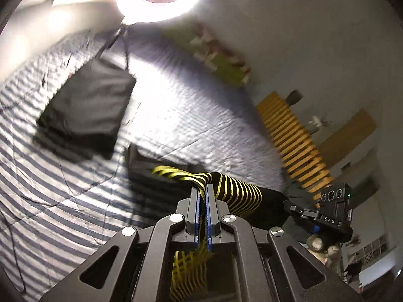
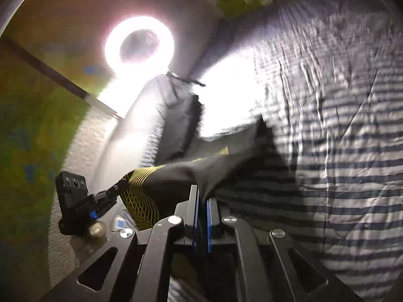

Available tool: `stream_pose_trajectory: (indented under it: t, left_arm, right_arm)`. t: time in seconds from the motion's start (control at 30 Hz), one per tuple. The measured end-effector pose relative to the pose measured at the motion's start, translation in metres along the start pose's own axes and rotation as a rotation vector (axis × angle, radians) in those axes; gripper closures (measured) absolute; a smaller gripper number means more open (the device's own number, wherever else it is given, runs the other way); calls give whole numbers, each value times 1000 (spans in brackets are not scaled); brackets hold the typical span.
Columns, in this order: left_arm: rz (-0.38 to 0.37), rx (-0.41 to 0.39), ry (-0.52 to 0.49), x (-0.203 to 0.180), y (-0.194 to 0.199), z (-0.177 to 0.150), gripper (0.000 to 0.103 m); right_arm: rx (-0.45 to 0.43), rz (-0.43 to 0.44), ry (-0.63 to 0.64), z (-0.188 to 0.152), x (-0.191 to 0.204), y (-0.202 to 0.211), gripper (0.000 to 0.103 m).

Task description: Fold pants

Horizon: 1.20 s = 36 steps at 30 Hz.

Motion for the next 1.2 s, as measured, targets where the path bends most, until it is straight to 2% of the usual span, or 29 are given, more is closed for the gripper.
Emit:
stream_pose_trajectory:
  t: [0.17, 0.27, 0.37, 0.47, 0.63, 0.73, 0.8, 0.93, 1.03, 1.2]
  left_arm:
    - [-39, -62, -76, -43, 71, -18, 100]
    - [-71, -68, -93, -59, 106, -36, 100]
    - [-105, -56, -88, -68, 138, -56, 100]
    - [-106, -43, -106, -76, 165, -75, 100]
    - [-96, 10, -107, -77, 183, -98, 100]
    - [-73, 50, -70, -64, 158, -94, 100]
    - [-42, 74, -44, -47, 124, -85, 100]
    - [33, 128, 19, -5, 37, -60, 100]
    - [56, 166, 90, 28, -20, -41, 100]
    - [111, 214, 104, 66, -94, -21, 100]
  right_arm:
    - [-89, 14, 103, -11, 57, 61, 98]
    - [-119, 1, 158, -28, 84, 91, 98]
    - [-138, 15, 177, -47, 100, 113, 98]
    - [-134, 31, 187, -70, 114, 130, 98]
    - [-103, 32, 202, -102, 124, 142, 98]
    - [-77, 19, 173, -101, 108, 129, 98]
    - [-58, 17, 127, -94, 89, 113, 98]
    - [-11, -30, 43, -68, 36, 56, 98]
    - [32, -78, -12, -48, -7, 7, 98]
    - [95, -131, -81, -23, -67, -55, 99]
Point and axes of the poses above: each gripper's, at about its wrist camera, not at the fingertips, and y roughly against the way its jaws point, x to its left, z to its top, the point moved 4 cm from there along -y, roughly the way its jaws point, and after that the axes turned 5 degrees about y, right-handed, at the moved point
